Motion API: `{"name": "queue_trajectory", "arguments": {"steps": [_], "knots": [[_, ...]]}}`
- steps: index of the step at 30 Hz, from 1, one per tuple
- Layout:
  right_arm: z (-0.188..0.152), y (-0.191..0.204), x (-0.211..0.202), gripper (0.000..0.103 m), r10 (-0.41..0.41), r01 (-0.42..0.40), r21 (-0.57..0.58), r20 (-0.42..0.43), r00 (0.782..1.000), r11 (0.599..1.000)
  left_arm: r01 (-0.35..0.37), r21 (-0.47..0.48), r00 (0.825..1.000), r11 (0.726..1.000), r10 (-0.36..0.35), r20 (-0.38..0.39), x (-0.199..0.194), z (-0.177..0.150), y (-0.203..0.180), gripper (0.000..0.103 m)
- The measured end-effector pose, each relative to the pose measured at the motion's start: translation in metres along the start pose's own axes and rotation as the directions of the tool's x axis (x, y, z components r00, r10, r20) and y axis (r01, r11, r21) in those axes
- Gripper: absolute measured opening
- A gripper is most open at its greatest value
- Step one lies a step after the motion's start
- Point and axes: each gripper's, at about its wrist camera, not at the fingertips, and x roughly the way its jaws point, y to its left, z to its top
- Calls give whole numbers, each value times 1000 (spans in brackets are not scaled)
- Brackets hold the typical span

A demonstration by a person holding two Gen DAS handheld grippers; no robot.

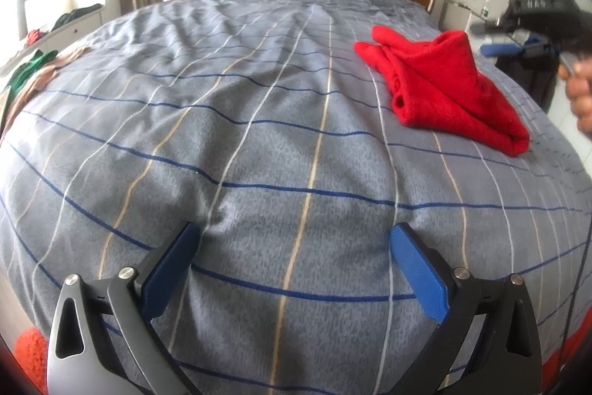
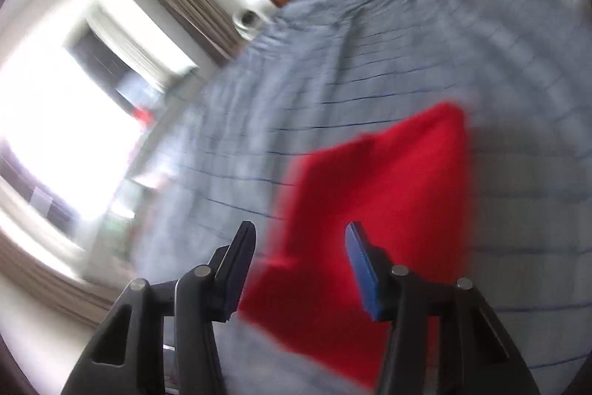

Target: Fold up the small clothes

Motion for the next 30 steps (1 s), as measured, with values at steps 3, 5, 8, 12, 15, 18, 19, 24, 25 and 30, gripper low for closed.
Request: {"name": "queue_trajectory", "arguments": {"steps": [3,5,8,12,15,18,19,24,25,30], "knots": [[-21,20,25,39,23,-28,-78,-57,998,997,-5,8,1000,1000,5,3,-1,-1,-1,103],[-35,45,48,39,34,-43,-164,-59,998,986,-5,11,1000,1000,5,5,-2,-3,-2,103],[-67,78,89,40,-38,3,-284,-119,992,959,-6,18,1000,1000,6,5,-3,-5,-3,103],[-75,82,74,40,-63,32,-327,-82,995,945,-6,19,1000,1000,6,3,-4,-6,-3,103],[-58,68,27,40,10,-17,-274,-26,1000,962,-7,10,1000,1000,7,1,-3,-5,-4,103],[-51,39,-17,41,12,-3,-200,45,999,980,-7,8,1000,1000,7,0,-3,-4,-3,103],[-53,27,-25,41,8,1,-169,49,999,986,-8,8,1000,1000,8,0,-3,-4,-3,103],[-87,-11,9,41,-40,33,-68,-108,993,997,-20,21,1000,1000,20,7,-2,-6,-5,103],[-99,-17,16,41,-55,48,-56,-134,989,997,-20,22,1000,1000,20,7,-3,-7,-5,103],[-131,-9,-18,43,-16,15,-54,-15,1000,998,-24,24,1000,999,24,5,-4,-8,-4,103]]}}
